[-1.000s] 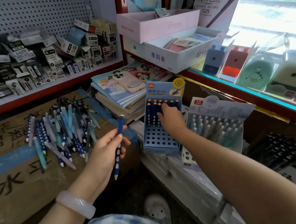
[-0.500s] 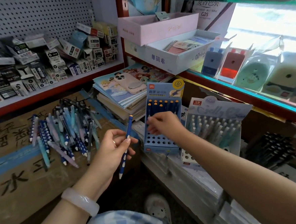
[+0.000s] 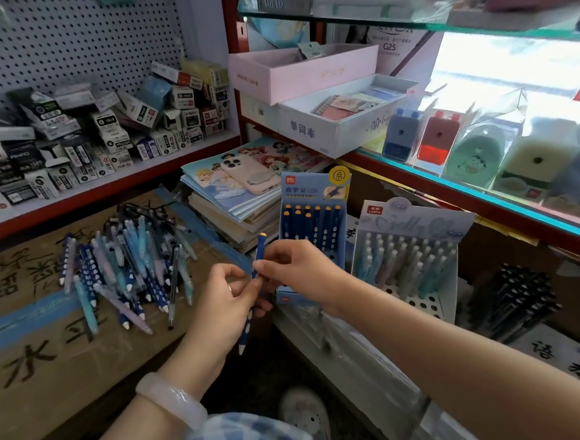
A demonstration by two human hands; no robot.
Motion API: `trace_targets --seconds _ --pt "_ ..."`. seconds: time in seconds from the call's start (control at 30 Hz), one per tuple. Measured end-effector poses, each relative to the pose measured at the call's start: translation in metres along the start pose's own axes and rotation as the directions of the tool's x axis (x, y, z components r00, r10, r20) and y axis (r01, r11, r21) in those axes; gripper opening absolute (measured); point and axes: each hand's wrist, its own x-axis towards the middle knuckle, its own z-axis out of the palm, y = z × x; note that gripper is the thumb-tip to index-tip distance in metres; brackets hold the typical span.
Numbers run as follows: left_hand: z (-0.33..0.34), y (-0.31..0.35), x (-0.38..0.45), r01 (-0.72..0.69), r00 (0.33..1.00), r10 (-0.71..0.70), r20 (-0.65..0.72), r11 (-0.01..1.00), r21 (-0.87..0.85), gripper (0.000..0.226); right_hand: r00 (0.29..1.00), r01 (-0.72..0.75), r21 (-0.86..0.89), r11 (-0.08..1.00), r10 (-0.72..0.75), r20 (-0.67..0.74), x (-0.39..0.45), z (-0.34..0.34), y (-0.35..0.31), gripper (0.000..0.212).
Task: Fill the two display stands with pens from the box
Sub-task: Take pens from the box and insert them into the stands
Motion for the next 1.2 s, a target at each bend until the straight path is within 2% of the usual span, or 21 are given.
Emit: trace_targets --seconds 0.07,0.13,0.17,0.27,0.37,0.6,0.9,0.97,1.07,1.2 --pt "0.000 0.000 0.002 0.032 0.999 -0.032 0.020 0.999 0.001 0.014 0.998 0.016 0.026 1.000 -0.014 -0.060 0.001 -0.008 -0.004 0.007" --pt "-0.006 -0.001 0.003 0.054 0.998 -0.056 0.031 0.996 0.070 0.008 0.984 0.018 0.046 0.999 -0.010 -0.176 0.006 -0.028 -0.007 0.004" --pt "-0.011 -0.002 0.004 0.054 0.998 -0.058 0.026 0.990 0.129 0.006 0.968 0.016 0.012 1.000 -0.012 -0.250 0.010 -0.042 -0.007 0.005" --pt "-0.026 -0.003 0.007 0.037 0.999 -0.036 -0.011 0.954 0.297 0.010 0.898 -0.024 -0.232 0.972 -0.081 -0.432 0.023 -0.082 0.004 0.010" --pt "-0.032 -0.002 0.011 0.020 0.999 -0.008 -0.032 0.925 0.379 0.015 0.848 -0.087 -0.343 0.935 -0.111 -0.518 0.033 -0.098 0.021 0.007" --pt "-0.040 -0.002 0.015 -0.046 0.997 0.014 0.078 0.905 0.423 0.018 0.880 -0.201 -0.449 0.870 -0.041 -0.473 0.051 -0.077 0.043 0.009" --pt "-0.052 -0.006 0.022 -0.046 0.998 0.021 0.061 0.895 0.443 0.029 0.905 -0.221 -0.555 0.802 -0.044 -0.424 0.059 -0.069 0.046 0.011" --pt "-0.054 -0.008 0.022 -0.072 0.997 0.047 0.064 0.875 0.478 0.031 0.915 -0.230 -0.596 0.769 -0.038 -0.401 0.058 -0.069 0.047 0.019" --pt "-0.061 -0.011 0.021 -0.102 0.995 0.084 0.059 0.840 0.532 0.031 0.921 -0.255 -0.604 0.755 0.000 -0.389 0.056 -0.067 0.052 0.018" --pt "-0.067 -0.010 0.016 -0.177 0.984 0.144 0.104 0.743 0.645 0.038 0.922 -0.301 -0.613 0.731 0.060 -0.382 0.059 -0.063 0.058 0.022"
